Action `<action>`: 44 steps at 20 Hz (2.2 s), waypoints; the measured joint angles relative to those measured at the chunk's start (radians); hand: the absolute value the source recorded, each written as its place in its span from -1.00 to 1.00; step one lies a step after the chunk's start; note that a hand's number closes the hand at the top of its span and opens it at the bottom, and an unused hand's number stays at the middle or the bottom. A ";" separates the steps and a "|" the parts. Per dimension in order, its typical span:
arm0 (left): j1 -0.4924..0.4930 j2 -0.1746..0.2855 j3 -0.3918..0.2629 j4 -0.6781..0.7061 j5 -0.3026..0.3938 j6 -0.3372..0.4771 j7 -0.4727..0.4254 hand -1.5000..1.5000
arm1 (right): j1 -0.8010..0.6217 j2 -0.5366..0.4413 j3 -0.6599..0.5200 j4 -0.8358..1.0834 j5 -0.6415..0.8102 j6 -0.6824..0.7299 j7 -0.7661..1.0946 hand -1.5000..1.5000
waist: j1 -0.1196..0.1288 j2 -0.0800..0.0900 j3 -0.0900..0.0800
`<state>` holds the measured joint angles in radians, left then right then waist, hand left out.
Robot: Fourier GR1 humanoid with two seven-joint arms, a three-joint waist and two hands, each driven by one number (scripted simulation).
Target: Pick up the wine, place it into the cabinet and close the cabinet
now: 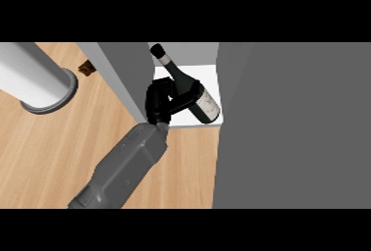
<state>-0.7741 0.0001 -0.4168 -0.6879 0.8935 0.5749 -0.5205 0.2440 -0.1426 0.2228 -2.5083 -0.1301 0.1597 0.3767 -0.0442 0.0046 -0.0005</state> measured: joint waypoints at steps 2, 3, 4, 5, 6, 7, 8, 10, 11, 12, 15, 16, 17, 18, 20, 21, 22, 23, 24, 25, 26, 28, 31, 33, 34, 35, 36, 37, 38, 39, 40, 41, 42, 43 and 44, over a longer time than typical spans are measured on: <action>-0.039 0.000 0.002 0.032 0.019 0.008 -0.001 1.00 | -0.010 -0.002 -0.009 0.000 -0.002 0.003 0.009 -1.00 | -0.003 0.001 0.000; -0.063 0.000 0.016 0.053 0.020 0.004 0.004 1.00 | -0.019 -0.001 -0.011 0.000 -0.003 0.001 0.016 -1.00 | 0.000 0.001 0.000; -0.080 0.000 0.026 0.071 0.024 0.001 0.005 1.00 | -0.021 0.002 -0.012 0.001 -0.003 0.001 0.015 -1.00 | 0.001 0.001 0.000; -0.104 0.000 0.029 0.086 0.033 0.006 0.010 1.00 | -0.029 0.003 -0.014 0.003 -0.004 0.001 0.019 -1.00 | 0.000 0.002 0.000; -0.128 0.000 0.039 0.108 0.034 0.003 0.008 1.00 | -0.029 0.004 -0.009 0.003 -0.004 0.004 0.019 -1.00 | -0.002 0.002 0.000; -0.147 0.007 0.050 0.131 0.033 -0.007 0.008 1.00 | -0.027 0.006 -0.005 0.002 -0.004 0.004 0.022 -1.00 | -0.003 0.002 0.000; -0.165 0.008 0.056 0.148 0.027 -0.008 0.008 1.00 | -0.028 0.009 -0.007 0.002 -0.004 0.003 0.021 -1.00 | -0.001 0.002 0.000; -0.193 0.011 0.066 0.196 0.013 -0.012 0.002 1.00 | -0.028 0.009 -0.020 0.004 -0.006 0.006 0.019 -1.00 | -0.001 0.003 0.000; -0.212 0.022 0.070 0.217 0.006 -0.008 0.008 1.00 | -0.019 0.014 -0.014 0.006 -0.005 0.008 0.010 -1.00 | -0.001 0.002 0.001; -0.231 0.022 0.073 0.241 -0.004 0.000 0.007 1.00 | -0.021 0.013 -0.022 0.008 -0.005 0.012 0.010 -1.00 | -0.001 0.003 0.001; -0.284 0.028 0.081 0.298 -0.026 0.047 0.015 1.00 | -0.020 0.029 -0.011 0.013 -0.004 0.010 0.004 -1.00 | 0.000 0.003 0.001; -0.297 0.032 0.079 0.321 -0.037 0.061 0.016 -1.00 | -0.020 0.030 -0.005 0.014 -0.004 0.012 0.004 -1.00 | -0.002 0.003 0.001; -0.304 0.031 0.075 0.340 -0.050 0.080 0.011 -1.00 | -0.019 0.028 -0.008 0.014 -0.005 0.016 0.006 -1.00 | -0.002 0.003 0.001; -0.316 0.038 0.072 0.362 -0.061 0.096 0.010 -1.00 | -0.018 0.025 -0.013 0.014 -0.006 0.023 0.003 -1.00 | -0.004 0.004 0.001; -0.330 0.043 0.067 0.404 -0.082 0.113 0.003 -1.00 | -0.027 0.030 -0.010 0.017 -0.006 0.023 0.004 -1.00 | -0.006 0.006 0.001; -0.336 0.043 0.061 0.421 -0.093 0.122 0.009 -1.00 | -0.021 0.031 -0.004 0.016 -0.008 0.026 0.004 -1.00 | -0.008 0.005 0.001; -0.350 0.045 0.056 0.442 -0.104 0.129 0.021 -1.00 | -0.019 0.034 -0.003 0.018 -0.007 0.028 -0.001 -1.00 | -0.010 0.006 0.001; -0.360 0.042 0.054 0.461 -0.112 0.139 0.023 -1.00 | -0.021 0.034 0.003 0.017 -0.007 0.028 0.007 -1.00 | -0.012 0.007 0.001; -0.371 0.041 0.053 0.480 -0.119 0.143 0.030 -1.00 | -0.022 0.036 0.002 0.018 -0.007 0.028 0.005 -1.00 | -0.013 0.008 0.001; -0.376 0.044 0.053 0.496 -0.125 0.143 0.029 -1.00 | -0.020 0.034 0.000 0.016 -0.009 0.031 0.004 -1.00 | -0.017 0.009 0.001; -0.380 0.041 0.052 0.507 -0.131 0.148 0.031 -1.00 | -0.012 0.037 0.007 0.015 -0.008 0.032 -0.001 -1.00 | -0.017 0.008 0.001; -0.376 0.039 0.054 0.527 -0.140 0.145 0.021 -1.00 | -0.004 0.041 0.015 0.014 -0.007 0.034 -0.006 -1.00 | -0.018 0.008 0.001; -0.384 0.038 0.056 0.549 -0.151 0.139 0.022 -1.00 | 0.013 0.037 0.010 0.013 -0.009 0.048 -0.021 -1.00 | -0.022 0.007 0.002; -0.388 0.039 0.057 0.559 -0.157 0.138 0.020 -1.00 | 0.020 0.044 0.032 0.012 -0.007 0.046 -0.021 -1.00 | -0.024 0.007 0.002; -0.389 0.038 0.058 0.562 -0.160 0.136 0.019 -1.00 | 0.023 0.045 0.037 0.009 -0.007 0.046 -0.020 -1.00 | -0.024 0.007 0.001; -0.391 0.037 0.059 0.567 -0.162 0.140 0.014 -1.00 | 0.022 0.042 0.032 0.007 -0.008 0.046 -0.015 -1.00 | -0.025 0.008 0.001; -0.395 0.036 0.063 0.572 -0.162 0.142 0.014 -1.00 | 0.018 0.043 0.030 0.009 -0.007 0.046 -0.016 -1.00 | -0.025 0.009 0.001; -0.392 0.037 0.068 0.571 -0.162 0.136 0.003 -1.00 | 0.020 0.045 0.038 0.010 -0.005 0.049 -0.021 -1.00 | -0.025 0.009 0.001; -0.392 0.036 0.070 0.572 -0.164 0.132 -0.002 -1.00 | 0.021 0.039 0.019 0.012 -0.007 0.056 -0.030 -1.00 | -0.025 0.009 0.002; -0.392 0.038 0.073 0.572 -0.165 0.124 -0.005 -1.00 | 0.025 0.039 0.016 0.011 -0.007 0.056 -0.032 -1.00 | -0.026 0.009 0.002; -0.391 0.038 0.074 0.570 -0.167 0.111 -0.014 -1.00 | 0.026 0.040 0.020 0.011 -0.007 0.057 -0.031 -1.00 | -0.026 0.009 0.002; -0.390 0.036 0.072 0.568 -0.172 0.097 -0.017 -1.00 | 0.034 0.037 0.013 0.011 -0.008 0.063 -0.038 -1.00 | -0.024 0.009 0.002; -0.388 0.037 0.075 0.564 -0.174 0.085 -0.029 -1.00 | 0.039 0.040 0.015 0.012 -0.008 0.063 -0.044 -1.00 | -0.023 0.009 0.002; -0.386 0.038 0.075 0.559 -0.178 0.067 -0.041 -1.00 | 0.040 0.041 0.014 0.012 -0.008 0.064 -0.048 -1.00 | -0.023 0.010 0.003; -0.386 0.037 0.077 0.556 -0.180 0.049 -0.049 -1.00 | 0.043 0.041 0.011 0.015 -0.007 0.068 -0.054 -1.00 | -0.022 0.011 0.002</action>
<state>-1.1603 0.0374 -0.3399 -0.1318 0.7135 0.6243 -0.5698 0.2872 -0.1020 0.2338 -2.4936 -0.1370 0.2282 0.3223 -0.0663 0.0151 0.0019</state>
